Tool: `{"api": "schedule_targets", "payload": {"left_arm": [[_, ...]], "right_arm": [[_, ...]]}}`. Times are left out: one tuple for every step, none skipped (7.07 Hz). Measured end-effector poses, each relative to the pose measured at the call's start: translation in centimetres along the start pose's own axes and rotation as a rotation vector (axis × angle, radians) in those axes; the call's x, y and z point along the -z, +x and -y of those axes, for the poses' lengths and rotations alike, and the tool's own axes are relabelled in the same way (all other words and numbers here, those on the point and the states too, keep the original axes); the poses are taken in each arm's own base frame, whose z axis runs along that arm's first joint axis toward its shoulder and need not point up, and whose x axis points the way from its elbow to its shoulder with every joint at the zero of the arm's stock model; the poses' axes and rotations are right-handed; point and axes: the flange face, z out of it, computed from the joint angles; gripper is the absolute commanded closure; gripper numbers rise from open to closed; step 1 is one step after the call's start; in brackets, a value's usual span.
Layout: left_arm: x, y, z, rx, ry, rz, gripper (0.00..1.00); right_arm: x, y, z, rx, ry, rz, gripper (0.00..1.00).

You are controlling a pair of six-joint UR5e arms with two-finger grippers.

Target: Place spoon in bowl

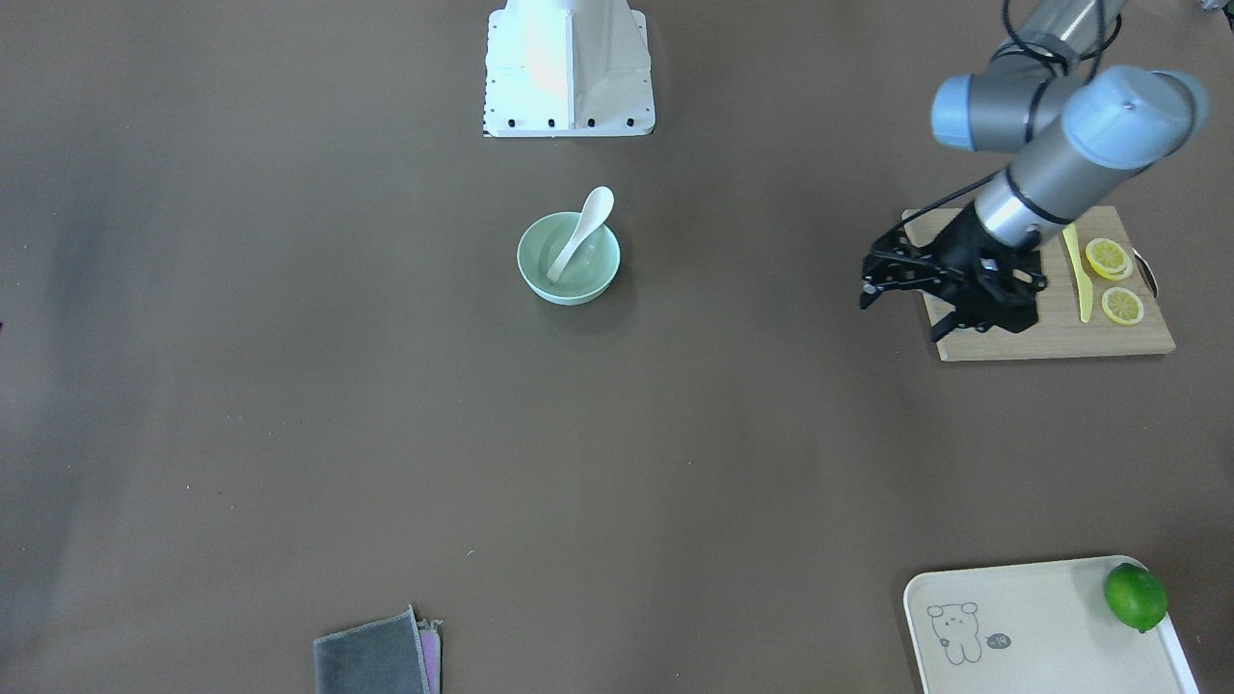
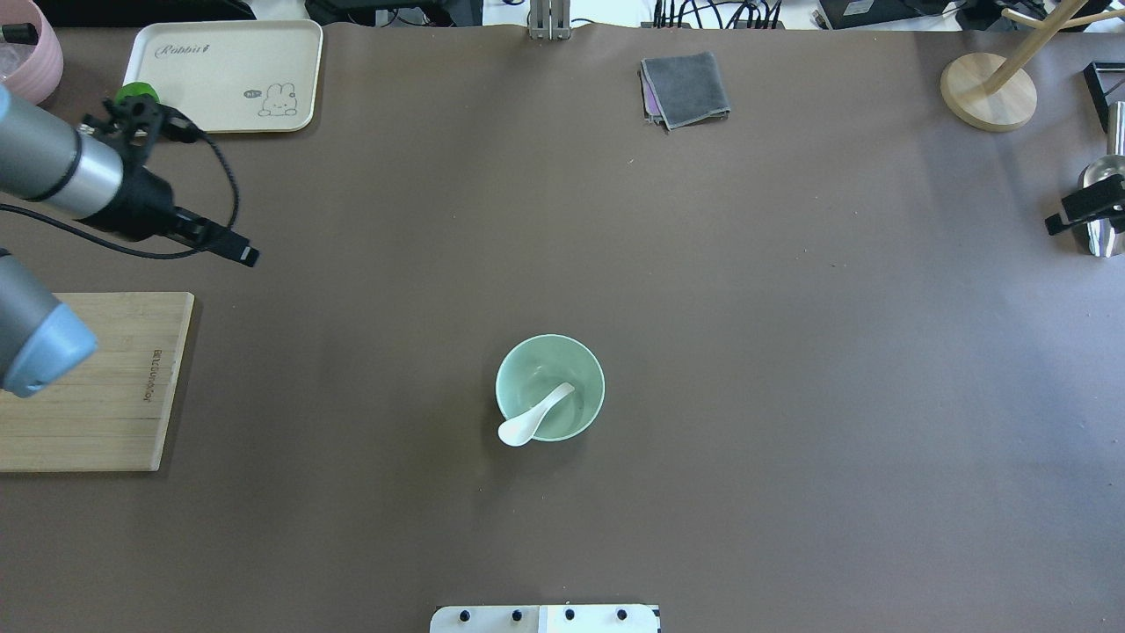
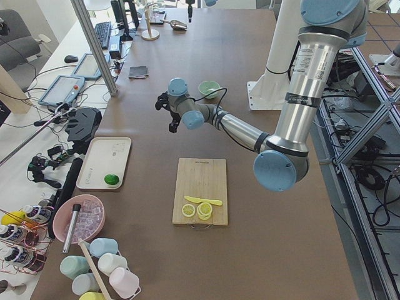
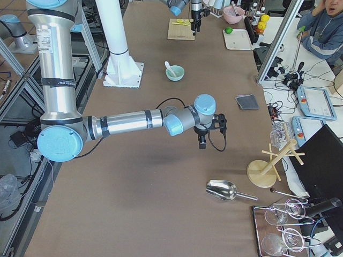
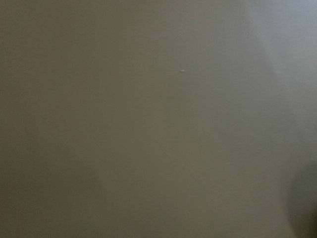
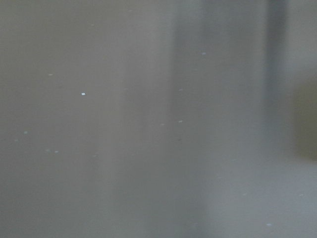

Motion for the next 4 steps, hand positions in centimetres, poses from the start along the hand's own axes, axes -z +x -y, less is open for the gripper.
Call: {"api": "schedule_targets", "payload": {"left_arm": [[3.0,-6.5,-2.7,-0.038,0.001,0.030,0.02],[5.6,-11.7,-5.6,-0.058,0.005,0.064,0.02],[7.6,-15.4,-8.6,-0.062,0.010,0.095,0.02],[9.5,-18.3,-11.3,-0.051,0.017,0.123,0.02]], "right_arm": [[0.7,4.7,0.1,0.031,0.006,-0.013,0.00],[1.3,8.0,-0.3,0.051,0.011,-0.023,0.00],[1.6,9.9,-1.0,0.060,0.014,-0.028,0.00],[1.7,11.1,-1.5,0.061,0.012,-0.030,0.00]]}}
